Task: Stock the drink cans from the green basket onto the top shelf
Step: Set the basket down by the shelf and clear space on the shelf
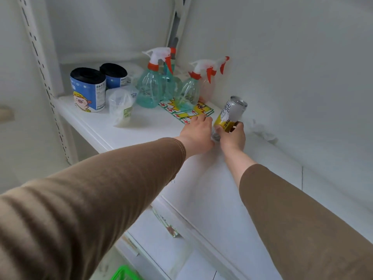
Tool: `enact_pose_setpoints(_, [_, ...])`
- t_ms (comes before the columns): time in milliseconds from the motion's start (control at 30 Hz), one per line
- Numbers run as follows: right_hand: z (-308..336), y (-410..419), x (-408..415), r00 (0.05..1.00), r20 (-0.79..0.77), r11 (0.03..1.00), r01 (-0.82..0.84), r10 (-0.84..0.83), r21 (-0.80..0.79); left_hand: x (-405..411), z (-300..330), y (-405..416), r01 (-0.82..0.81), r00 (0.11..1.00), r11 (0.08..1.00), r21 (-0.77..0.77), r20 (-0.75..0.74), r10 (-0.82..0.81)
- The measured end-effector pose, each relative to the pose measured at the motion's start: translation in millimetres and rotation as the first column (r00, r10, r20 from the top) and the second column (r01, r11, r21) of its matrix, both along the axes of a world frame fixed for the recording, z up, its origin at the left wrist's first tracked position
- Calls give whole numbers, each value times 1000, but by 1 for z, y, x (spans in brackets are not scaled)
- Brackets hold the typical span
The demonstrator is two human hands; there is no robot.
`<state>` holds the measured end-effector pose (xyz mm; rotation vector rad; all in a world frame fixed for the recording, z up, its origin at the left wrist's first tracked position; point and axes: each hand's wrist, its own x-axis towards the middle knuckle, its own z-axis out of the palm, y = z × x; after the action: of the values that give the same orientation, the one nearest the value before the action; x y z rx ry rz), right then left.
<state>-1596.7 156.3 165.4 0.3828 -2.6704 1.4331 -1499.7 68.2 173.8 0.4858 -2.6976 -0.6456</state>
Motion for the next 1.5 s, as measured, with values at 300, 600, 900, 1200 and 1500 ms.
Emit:
enact_pose_setpoints(300, [2, -23, -51, 1000, -14, 998, 15, -14, 60, -47, -7, -28, -31, 999, 1000, -3, 17, 31])
enact_pose_setpoints(600, [6, -15, -32, 991, 131, 992, -7, -10, 126, -27, -8, -34, 4, 999, 1000, -22, 50, -3])
enact_pose_setpoints(900, [12, 40, 78, 974, -2, 914, -210, 225, 347, 71, -2, -18, 37, 999, 995, -89, 31, -34])
enact_pose_setpoints(1200, [-1, 105, 230, 907, -119, 842, -319, 405, 435, 215, -5, 24, 169, 984, 966, -196, -17, -175])
enact_pose_setpoints(1500, [-75, 169, 378, 876, -233, 845, -289, 423, 450, 354, -73, 73, 217, 972, 958, -188, -49, -230])
